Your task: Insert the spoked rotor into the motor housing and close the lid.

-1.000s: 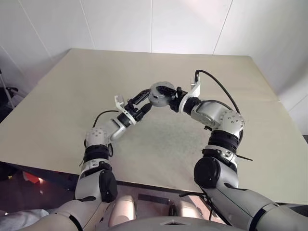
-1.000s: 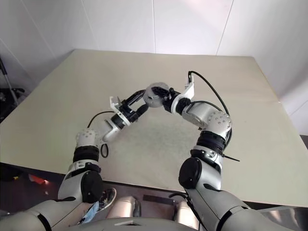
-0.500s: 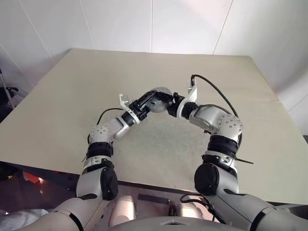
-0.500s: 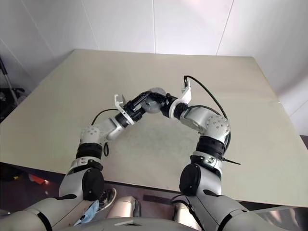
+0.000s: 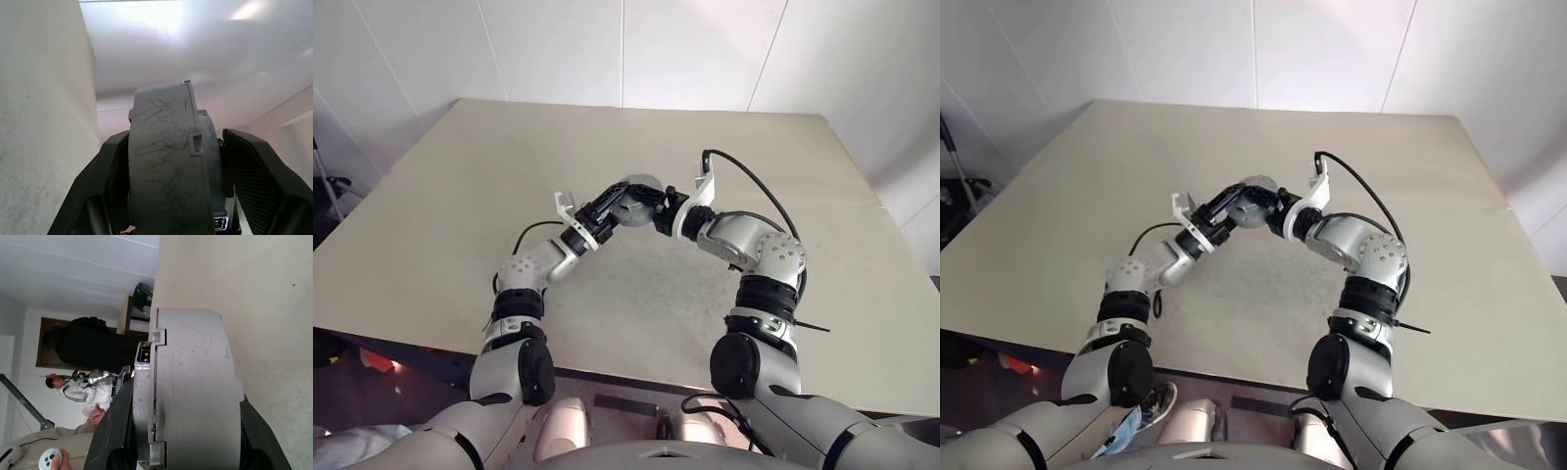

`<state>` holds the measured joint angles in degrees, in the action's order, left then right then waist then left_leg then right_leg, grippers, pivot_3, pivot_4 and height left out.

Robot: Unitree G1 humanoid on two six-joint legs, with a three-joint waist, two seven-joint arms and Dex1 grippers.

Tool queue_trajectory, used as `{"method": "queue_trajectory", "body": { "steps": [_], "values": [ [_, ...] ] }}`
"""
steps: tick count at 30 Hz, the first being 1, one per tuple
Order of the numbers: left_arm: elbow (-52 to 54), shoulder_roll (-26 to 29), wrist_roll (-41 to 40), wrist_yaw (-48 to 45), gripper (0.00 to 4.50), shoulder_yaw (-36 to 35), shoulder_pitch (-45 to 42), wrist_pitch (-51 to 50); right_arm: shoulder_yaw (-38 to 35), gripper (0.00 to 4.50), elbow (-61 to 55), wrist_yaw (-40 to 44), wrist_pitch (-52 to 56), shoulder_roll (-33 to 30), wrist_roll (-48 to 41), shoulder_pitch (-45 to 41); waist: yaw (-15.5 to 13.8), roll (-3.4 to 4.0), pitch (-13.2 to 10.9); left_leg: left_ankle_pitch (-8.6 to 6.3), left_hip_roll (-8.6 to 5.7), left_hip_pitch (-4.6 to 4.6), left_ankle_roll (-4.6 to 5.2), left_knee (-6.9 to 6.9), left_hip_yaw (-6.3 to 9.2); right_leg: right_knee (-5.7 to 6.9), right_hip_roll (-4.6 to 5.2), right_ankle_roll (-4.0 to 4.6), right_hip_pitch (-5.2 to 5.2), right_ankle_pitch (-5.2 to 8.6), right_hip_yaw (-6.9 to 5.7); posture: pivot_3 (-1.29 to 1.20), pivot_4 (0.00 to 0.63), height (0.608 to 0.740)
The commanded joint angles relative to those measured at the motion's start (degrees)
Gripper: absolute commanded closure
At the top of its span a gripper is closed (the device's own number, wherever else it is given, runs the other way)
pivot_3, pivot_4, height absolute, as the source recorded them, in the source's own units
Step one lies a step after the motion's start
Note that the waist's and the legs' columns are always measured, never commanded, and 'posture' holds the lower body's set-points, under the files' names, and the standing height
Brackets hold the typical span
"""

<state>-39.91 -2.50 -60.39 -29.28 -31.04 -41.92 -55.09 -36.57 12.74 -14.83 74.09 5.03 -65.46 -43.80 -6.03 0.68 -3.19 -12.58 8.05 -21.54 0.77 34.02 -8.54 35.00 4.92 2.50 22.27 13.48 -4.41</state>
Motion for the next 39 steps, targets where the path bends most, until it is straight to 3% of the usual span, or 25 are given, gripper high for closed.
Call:
{"method": "queue_trajectory", "body": {
  "steps": [1, 7, 17, 20, 27, 39],
  "values": [
    [0.90, 0.86, 2.65, 0.20, 1.73, 0.57, -0.32, 4.80, 1.13, 2.40, -2.76, 0.99, -0.21, -0.73, -3.82, -0.82, -0.01, 0.00, 0.00, 0.00, 0.00, 0.00, 0.00, 0.01, 0.00, 0.00, 0.00, -0.01, 0.00, 0.00, 0.00, 0.00, 0.000, 0.740],
    [-0.60, 0.57, 1.18, 0.66, 0.04, -0.15, -0.97, 2.81, 1.98, 2.40, -3.24, 0.75, -0.62, -1.25, -4.54, -0.25, 0.04, 0.00, 0.00, 0.00, 0.01, 0.00, 0.00, 0.02, 0.01, 0.02, -0.01, -0.01, 0.00, -0.01, 0.00, 0.00, 0.000, 0.740],
    [-1.61, 0.29, 1.48, 1.06, 0.04, -0.86, -1.14, 2.84, 3.64, 2.40, -3.14, 0.42, -1.45, -1.79, -5.40, 0.12, -0.02, -0.01, -0.01, 0.00, 0.01, 0.00, 0.00, 0.05, 0.01, 0.03, 0.00, -0.01, -0.01, -0.01, 0.00, 0.00, 0.000, 0.740],
    [-2.09, 0.29, 1.43, 1.50, 0.62, -1.13, -1.22, 3.08, 3.98, 2.40, -3.02, 0.31, -1.76, -1.88, -5.52, 0.21, -0.04, -0.02, -0.01, 0.00, 0.01, 0.00, 0.00, 0.07, 0.01, 0.04, 0.00, -0.01, -0.01, -0.01, 0.00, 0.00, 0.000, 0.740],
    [-1.94, 0.24, 0.94, 0.85, 2.80, -1.20, -1.20, 1.53, 4.44, 2.40, -3.07, -0.24, -2.29, -2.04, -6.04, 0.49, -0.01, -0.03, -0.01, 0.00, 0.01, 0.00, 0.00, 0.08, 0.01, 0.06, 0.00, -0.01, 0.00, -0.01, 0.00, 0.00, 0.000, 0.740],
    [-1.57, 0.40, 0.64, -0.55, 2.80, -0.76, -1.37, 0.11, 4.86, 2.40, -3.46, -0.49, -3.13, -2.53, -6.82, 0.83, -0.04, -0.05, -0.02, 0.00, 0.01, 0.00, 0.00, 0.11, 0.02, 0.10, 0.00, -0.01, -0.01, -0.01, 0.00, 0.00, 0.000, 0.740]
  ]
}}
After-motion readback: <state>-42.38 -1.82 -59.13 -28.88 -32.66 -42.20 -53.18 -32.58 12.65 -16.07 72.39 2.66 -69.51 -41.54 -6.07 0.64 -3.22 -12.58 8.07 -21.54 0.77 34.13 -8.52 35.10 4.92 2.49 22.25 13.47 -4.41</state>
